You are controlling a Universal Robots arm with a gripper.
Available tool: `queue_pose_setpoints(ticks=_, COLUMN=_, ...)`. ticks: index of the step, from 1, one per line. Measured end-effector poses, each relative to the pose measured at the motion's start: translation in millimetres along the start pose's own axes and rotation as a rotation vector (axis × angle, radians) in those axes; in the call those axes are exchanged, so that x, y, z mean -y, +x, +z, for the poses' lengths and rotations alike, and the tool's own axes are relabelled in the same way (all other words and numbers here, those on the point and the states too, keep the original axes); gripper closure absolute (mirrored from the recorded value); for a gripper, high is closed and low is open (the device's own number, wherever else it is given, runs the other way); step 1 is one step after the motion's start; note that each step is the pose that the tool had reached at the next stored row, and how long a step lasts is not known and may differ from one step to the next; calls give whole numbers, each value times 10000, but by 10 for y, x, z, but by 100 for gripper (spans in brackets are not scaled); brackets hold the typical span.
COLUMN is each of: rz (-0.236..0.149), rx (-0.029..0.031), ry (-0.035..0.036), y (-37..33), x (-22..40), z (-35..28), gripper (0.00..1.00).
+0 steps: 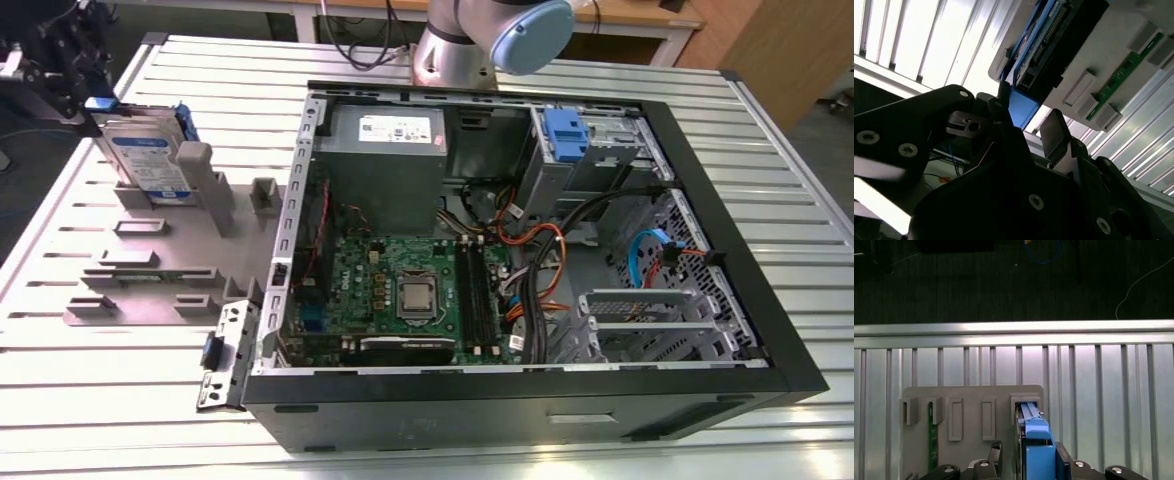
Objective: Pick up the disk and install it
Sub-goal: 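Pick up the disk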
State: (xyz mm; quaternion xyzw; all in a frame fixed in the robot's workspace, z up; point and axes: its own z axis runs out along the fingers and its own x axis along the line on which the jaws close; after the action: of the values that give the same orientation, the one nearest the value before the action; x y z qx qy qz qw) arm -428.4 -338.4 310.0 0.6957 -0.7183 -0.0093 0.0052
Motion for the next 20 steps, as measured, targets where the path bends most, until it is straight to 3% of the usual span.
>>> queue_pose_setpoints(ticks=1, rz=-2, rx=0, ry=0, y=0, x=0, z=7, gripper=43)
queue_pose_setpoints(ticks=2, rz=-4, rx=0, ry=0, y=0, x=0, z=13, gripper=50)
queue_pose_setpoints(ticks=17, rz=-18, rx=1, ry=1, y=-15, x=0, z=60, gripper=50)
queue_pose_setpoints(ticks=20, rz=-20, rx=0, ry=28, y=-17, x=0, z=68, gripper=50)
